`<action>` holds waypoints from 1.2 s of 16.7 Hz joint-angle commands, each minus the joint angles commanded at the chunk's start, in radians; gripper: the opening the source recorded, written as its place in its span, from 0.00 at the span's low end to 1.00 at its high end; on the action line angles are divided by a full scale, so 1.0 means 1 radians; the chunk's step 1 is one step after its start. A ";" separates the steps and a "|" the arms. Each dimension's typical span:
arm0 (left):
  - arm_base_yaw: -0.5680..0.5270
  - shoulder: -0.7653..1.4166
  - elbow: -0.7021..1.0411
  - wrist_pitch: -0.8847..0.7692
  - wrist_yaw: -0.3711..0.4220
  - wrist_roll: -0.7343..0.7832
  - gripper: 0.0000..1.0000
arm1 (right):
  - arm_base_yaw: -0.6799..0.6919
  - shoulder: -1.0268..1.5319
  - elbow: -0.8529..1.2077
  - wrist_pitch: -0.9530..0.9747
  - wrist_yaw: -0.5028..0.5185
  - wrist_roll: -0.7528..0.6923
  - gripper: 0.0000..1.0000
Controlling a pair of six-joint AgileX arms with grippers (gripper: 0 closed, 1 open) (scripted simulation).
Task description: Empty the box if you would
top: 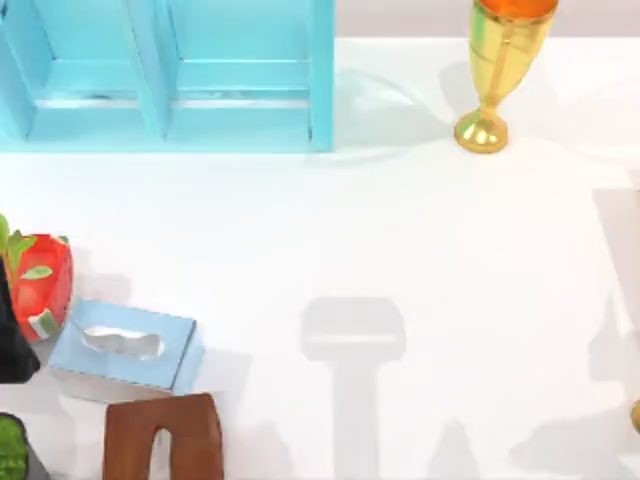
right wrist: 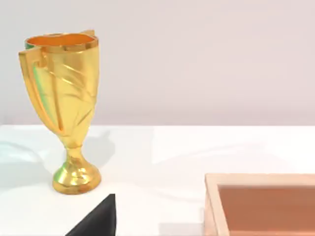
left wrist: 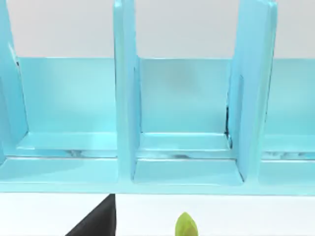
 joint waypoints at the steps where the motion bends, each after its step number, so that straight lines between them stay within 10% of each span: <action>1: 0.000 0.000 0.000 0.000 0.000 0.000 1.00 | 0.000 0.000 0.000 0.000 0.000 0.000 1.00; 8: 0.000 0.000 0.000 0.000 0.000 0.000 1.00 | -0.085 0.225 0.210 -0.203 -0.001 -0.084 1.00; 20: 0.000 0.000 0.000 0.000 0.000 0.000 1.00 | -0.410 1.320 1.044 -0.996 -0.003 -0.406 1.00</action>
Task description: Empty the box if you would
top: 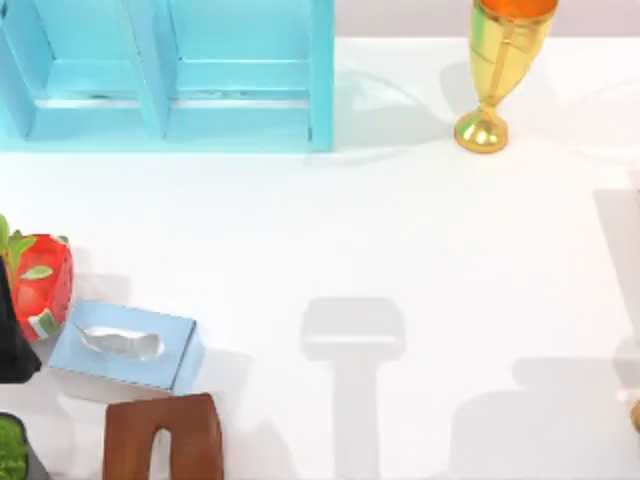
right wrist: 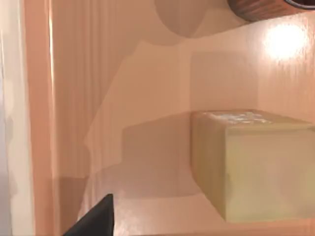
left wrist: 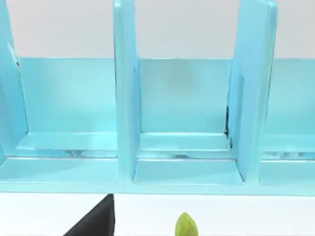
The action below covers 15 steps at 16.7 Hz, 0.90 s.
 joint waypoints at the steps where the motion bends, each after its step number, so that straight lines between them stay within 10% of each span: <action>1: 0.000 0.000 0.000 0.000 0.000 0.000 1.00 | -0.022 0.072 0.056 -0.053 0.000 -0.022 1.00; 15: 0.000 0.000 0.000 0.000 0.000 0.000 1.00 | -0.099 0.321 0.224 -0.208 -0.001 -0.098 1.00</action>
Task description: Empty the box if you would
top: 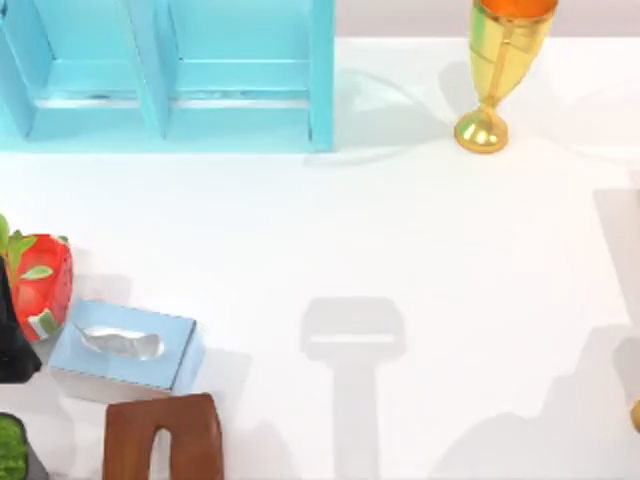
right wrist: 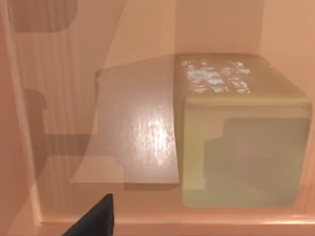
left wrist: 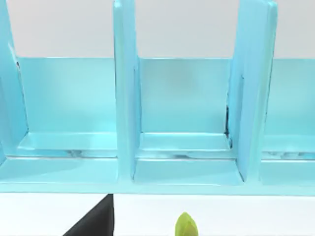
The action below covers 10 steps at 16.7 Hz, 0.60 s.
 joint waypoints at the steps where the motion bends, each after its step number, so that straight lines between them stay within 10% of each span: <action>1: 0.000 0.000 0.000 0.000 0.000 0.000 1.00 | 0.001 0.008 -0.023 0.031 0.000 0.000 1.00; 10: 0.000 0.000 0.000 0.000 0.000 0.000 1.00 | 0.002 0.098 -0.256 0.360 0.000 0.004 1.00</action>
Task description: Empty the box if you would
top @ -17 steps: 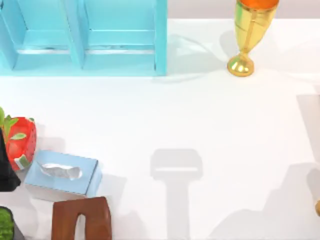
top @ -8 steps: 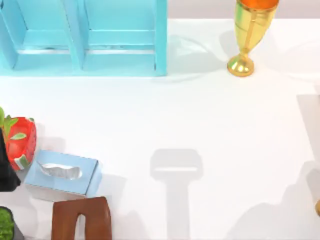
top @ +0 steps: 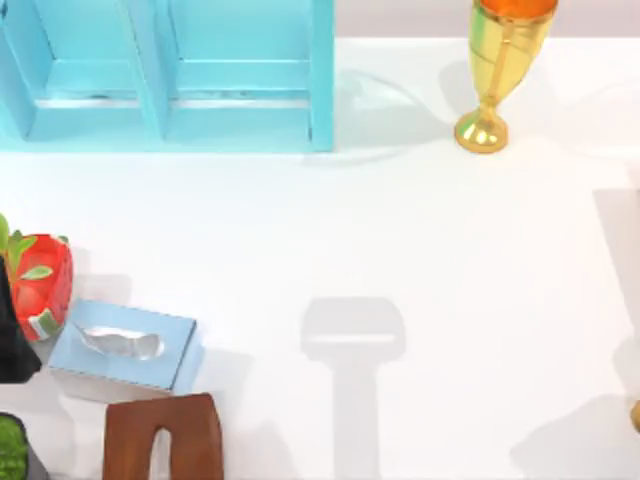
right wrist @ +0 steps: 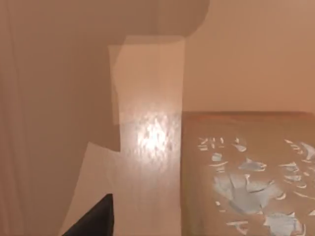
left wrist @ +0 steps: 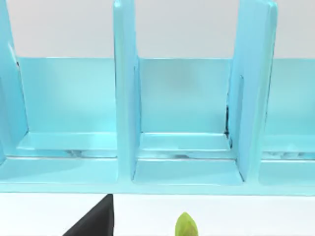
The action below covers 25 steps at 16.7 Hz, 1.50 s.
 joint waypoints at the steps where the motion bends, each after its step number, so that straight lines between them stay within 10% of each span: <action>1: 0.000 0.000 0.000 0.000 0.000 0.000 1.00 | 0.000 0.001 -0.001 0.002 0.000 0.000 1.00; 4: 0.000 0.000 0.000 0.000 0.000 0.000 1.00 | 0.000 0.001 -0.001 0.002 0.000 0.000 1.00; 17: 0.000 0.000 0.000 0.000 0.000 0.000 1.00 | 0.000 0.001 -0.001 0.002 0.000 0.000 0.02; 25: 0.000 0.000 0.000 0.000 0.000 0.000 1.00 | 0.000 0.001 -0.001 0.002 0.000 0.000 0.00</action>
